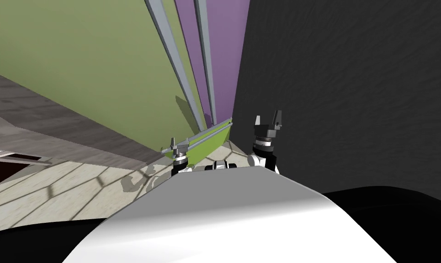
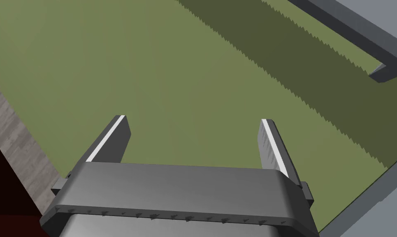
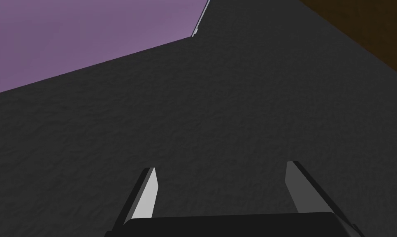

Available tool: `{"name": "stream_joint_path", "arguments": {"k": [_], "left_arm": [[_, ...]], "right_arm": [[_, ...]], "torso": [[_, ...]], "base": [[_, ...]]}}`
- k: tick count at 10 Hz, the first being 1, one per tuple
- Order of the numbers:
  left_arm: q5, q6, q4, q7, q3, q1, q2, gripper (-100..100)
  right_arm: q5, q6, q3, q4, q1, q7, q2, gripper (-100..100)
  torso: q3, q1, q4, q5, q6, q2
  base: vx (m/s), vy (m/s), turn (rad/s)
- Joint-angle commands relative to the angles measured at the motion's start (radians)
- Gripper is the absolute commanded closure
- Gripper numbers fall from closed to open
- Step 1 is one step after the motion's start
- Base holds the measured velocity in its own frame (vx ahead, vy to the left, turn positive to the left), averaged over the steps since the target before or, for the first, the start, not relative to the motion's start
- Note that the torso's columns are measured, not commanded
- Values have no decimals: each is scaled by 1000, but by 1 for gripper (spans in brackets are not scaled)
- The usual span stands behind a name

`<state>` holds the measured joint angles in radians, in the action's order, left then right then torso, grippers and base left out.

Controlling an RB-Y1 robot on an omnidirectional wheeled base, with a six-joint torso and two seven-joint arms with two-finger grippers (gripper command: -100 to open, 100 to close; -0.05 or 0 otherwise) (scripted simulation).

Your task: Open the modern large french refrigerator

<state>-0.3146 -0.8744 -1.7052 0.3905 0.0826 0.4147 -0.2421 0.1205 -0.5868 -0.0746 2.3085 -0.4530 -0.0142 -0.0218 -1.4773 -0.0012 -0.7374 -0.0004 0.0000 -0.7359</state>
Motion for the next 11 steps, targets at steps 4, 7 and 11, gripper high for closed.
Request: {"name": "stream_joint_path", "arguments": {"k": [4, 7, 11], "left_arm": [[-64, -70, 162, 68, 8, -30, -42, -100], [-89, -100, 237, 96, 11, -42, -64, -100], [-122, -139, 331, 133, 15, -58, -97, -100]], "right_arm": [[0, 0, 0, 0, 0, 0, 0, 0], [0, 0, 0, 0, 0, 0, 0, 0], [0, 0, 0, 0, 0, 0, 0, 0]], "torso": [[1, 1, -1, 0, 0, -2], [3, 4, -1, 1, 0, -4], [0, 1, 0, 0, 0, -1]], "base": [[130, -117, -4], [104, -88, -4], [110, -85, -4]]}}
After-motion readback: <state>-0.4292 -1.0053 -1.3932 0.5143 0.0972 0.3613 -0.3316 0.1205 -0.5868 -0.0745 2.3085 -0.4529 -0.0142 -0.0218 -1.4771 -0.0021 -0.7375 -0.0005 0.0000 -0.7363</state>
